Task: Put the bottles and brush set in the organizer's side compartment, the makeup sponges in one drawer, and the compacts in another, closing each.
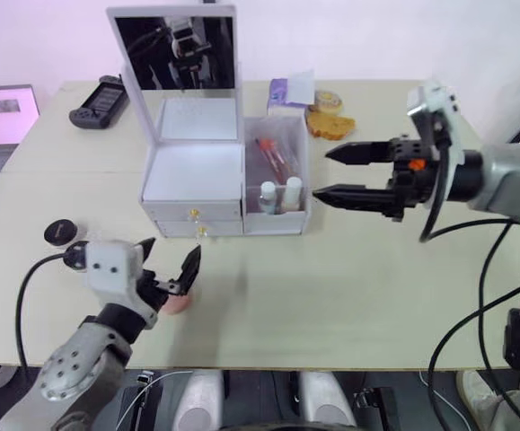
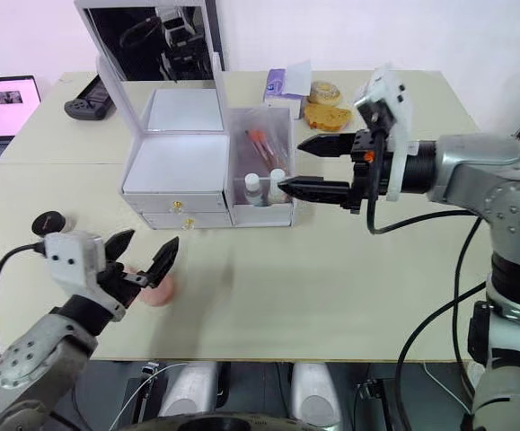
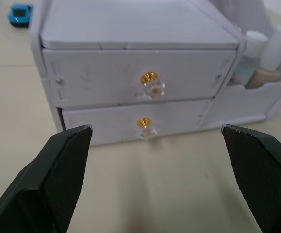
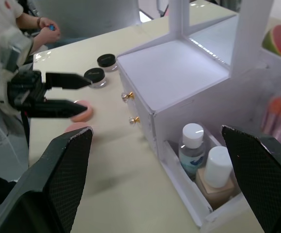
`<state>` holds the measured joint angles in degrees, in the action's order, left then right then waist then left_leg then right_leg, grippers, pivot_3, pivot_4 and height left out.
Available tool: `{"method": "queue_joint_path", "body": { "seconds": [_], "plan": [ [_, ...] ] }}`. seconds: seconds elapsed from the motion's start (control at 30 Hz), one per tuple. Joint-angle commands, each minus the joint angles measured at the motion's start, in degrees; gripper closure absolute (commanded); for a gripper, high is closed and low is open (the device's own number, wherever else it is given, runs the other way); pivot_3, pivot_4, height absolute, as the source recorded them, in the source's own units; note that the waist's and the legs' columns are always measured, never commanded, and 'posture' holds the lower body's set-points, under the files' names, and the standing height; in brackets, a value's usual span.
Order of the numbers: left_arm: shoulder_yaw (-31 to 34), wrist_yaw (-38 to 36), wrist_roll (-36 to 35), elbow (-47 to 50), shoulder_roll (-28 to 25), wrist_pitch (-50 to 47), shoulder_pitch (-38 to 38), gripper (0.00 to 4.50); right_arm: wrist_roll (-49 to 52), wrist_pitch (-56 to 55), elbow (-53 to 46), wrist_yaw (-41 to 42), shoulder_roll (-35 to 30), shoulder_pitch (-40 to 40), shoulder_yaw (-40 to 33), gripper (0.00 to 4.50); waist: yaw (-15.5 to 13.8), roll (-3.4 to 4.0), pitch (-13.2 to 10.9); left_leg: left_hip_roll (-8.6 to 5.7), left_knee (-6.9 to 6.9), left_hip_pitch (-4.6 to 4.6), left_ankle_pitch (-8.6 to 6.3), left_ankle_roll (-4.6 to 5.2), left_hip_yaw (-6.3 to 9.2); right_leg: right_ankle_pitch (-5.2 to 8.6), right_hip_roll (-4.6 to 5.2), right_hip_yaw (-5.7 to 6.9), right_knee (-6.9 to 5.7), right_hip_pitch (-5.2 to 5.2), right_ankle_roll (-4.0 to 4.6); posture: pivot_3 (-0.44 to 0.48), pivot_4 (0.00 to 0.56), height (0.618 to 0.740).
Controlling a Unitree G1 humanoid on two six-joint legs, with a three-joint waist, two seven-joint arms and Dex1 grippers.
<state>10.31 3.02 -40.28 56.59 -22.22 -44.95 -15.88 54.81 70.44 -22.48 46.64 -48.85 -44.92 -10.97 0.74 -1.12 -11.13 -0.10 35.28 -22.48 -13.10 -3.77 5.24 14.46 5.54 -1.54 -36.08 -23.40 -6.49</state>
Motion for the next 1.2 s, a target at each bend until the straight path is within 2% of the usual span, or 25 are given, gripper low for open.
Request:
{"method": "queue_joint_path", "body": {
  "seconds": [0.03, 0.37, 0.67, 0.77, 0.83, 1.2],
  "plan": [
    [-1.97, -0.35, 3.13, -4.01, 0.68, 1.29, 2.27, 0.0, 3.87, 3.22, -3.53, -3.21, -1.69, -0.62, -3.17, 0.03, -0.12, 0.0, 0.0, 0.0, 0.01, 0.0, 0.0, 0.0, 0.01, 0.0, 0.0, 0.01, 0.0, 0.0, 0.0, 0.0, 0.15, 0.74],
    [-12.36, -3.9, 16.17, -14.5, 5.16, 12.35, 8.7, 0.0, 8.48, 4.75, -6.85, -9.56, -3.54, 0.5, -6.01, 0.03, -0.19, -0.02, 0.0, 0.0, 0.06, -0.06, 0.0, 0.0, 0.0, 0.0, 0.0, 0.02, 0.04, 0.02, 0.0, 0.0, 0.15, 0.74],
    [-14.41, -4.61, 22.2, -15.92, 8.17, 16.03, 10.76, 0.0, 10.7, 3.22, -6.77, -10.88, -4.97, 0.69, -5.39, 0.03, -0.12, -0.01, 0.0, 0.0, 0.06, -0.06, -0.01, 0.02, -0.01, 0.0, 0.0, 0.02, 0.04, 0.02, 0.0, 0.0, 0.15, 0.74],
    [-14.49, -4.6, 23.49, -15.84, 8.85, 16.71, 10.67, 0.88, 11.01, 2.78, -6.38, -10.87, -5.16, 0.34, -4.87, 0.0, -0.12, -0.01, -0.01, 0.0, 0.06, -0.07, -0.01, 0.02, -0.01, 0.0, 0.0, 0.02, 0.06, 0.02, -0.01, 0.0, 0.15, 0.74],
    [-14.26, -4.4, 24.31, -15.84, 9.38, 16.85, 10.59, 1.86, 11.06, 2.57, -6.11, -10.65, -5.35, 0.15, -4.53, 0.0, -0.12, -0.01, -0.01, 0.0, 0.06, -0.07, -0.01, 0.02, -0.01, 0.0, 0.0, 0.02, 0.06, 0.02, -0.01, 0.0, 0.15, 0.74],
    [-13.9, -4.56, 26.84, -16.83, 12.1, 18.66, 11.56, 1.86, 10.53, 1.02, -5.34, -9.69, -6.58, -0.75, -2.78, 0.0, -0.14, -0.02, -0.01, 0.0, 0.07, -0.08, -0.01, 0.02, -0.01, 0.0, 0.0, 0.02, 0.07, 0.02, -0.01, 0.0, 0.15, 0.74]
  ]
}}
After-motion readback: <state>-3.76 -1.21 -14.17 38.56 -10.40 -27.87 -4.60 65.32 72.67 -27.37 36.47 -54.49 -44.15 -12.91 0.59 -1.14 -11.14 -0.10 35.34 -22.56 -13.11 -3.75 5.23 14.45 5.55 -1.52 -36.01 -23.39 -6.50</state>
